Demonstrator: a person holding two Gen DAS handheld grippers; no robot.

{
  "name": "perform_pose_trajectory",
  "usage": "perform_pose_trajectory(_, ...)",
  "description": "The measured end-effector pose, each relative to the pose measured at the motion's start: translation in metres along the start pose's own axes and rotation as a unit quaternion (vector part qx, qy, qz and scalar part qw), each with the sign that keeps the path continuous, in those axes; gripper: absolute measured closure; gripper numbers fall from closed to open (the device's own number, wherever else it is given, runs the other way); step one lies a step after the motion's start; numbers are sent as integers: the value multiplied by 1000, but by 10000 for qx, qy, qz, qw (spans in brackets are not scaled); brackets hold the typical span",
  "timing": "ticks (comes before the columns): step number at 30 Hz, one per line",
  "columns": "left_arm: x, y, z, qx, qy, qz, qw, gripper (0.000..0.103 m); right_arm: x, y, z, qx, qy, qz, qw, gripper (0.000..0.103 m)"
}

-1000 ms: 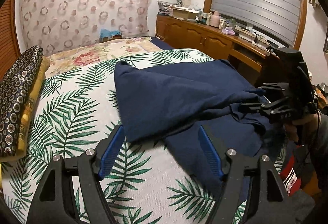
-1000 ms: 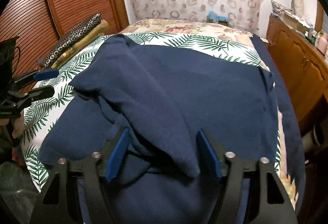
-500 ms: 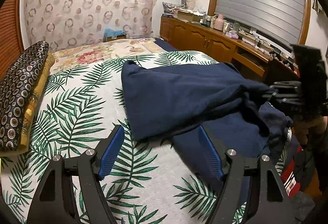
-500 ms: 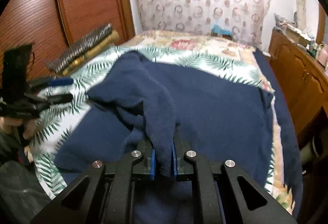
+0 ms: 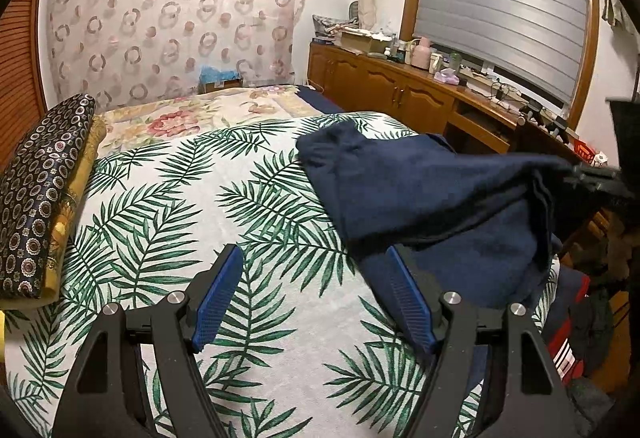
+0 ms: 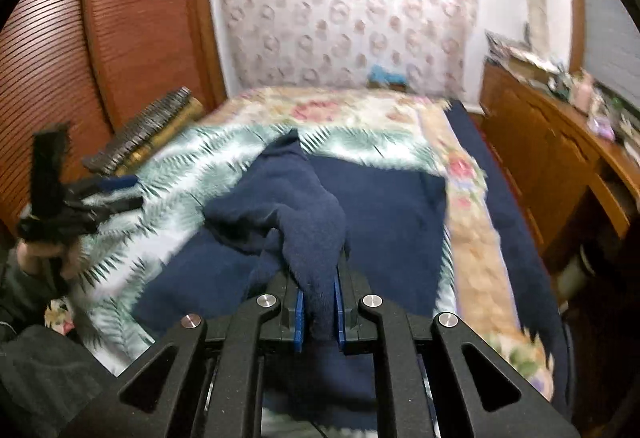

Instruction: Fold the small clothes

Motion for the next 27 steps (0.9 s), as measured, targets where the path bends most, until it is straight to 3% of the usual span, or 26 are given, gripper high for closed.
perform_pose_trajectory(5,-4,1,0,-17,-21,38,10000,28,-17,-27,15,373,-285,11,9989,91)
perform_pose_trajectory(10,-6,3,-1,-44,-16,39,10000,28,-9,-18,9,225,-382,-154,9989,71)
perform_pose_trajectory(12,-7,4,-3,-81,-3,43,10000,28,-6,-7,6,94,-364,-221,9990,57)
perform_pose_trajectory(17,-8,7,-7,-131,24,77,9999,28,5,2,7,-152,-185,-362,9991,42)
perform_pose_trajectory(27,-2,4,-9,-134,87,43,9999,28,47,3,72,312,318,-764,9961,41)
Point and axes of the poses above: each gripper's, at about its wrist camera, not at the fingertips, and z roughly the way its jaws point, x to its left, y to its top, the point moved 8 cm from there along z, roughly the way its jaws point, and after that the axes turned 13 degrees about z, right-handed, at the moved point
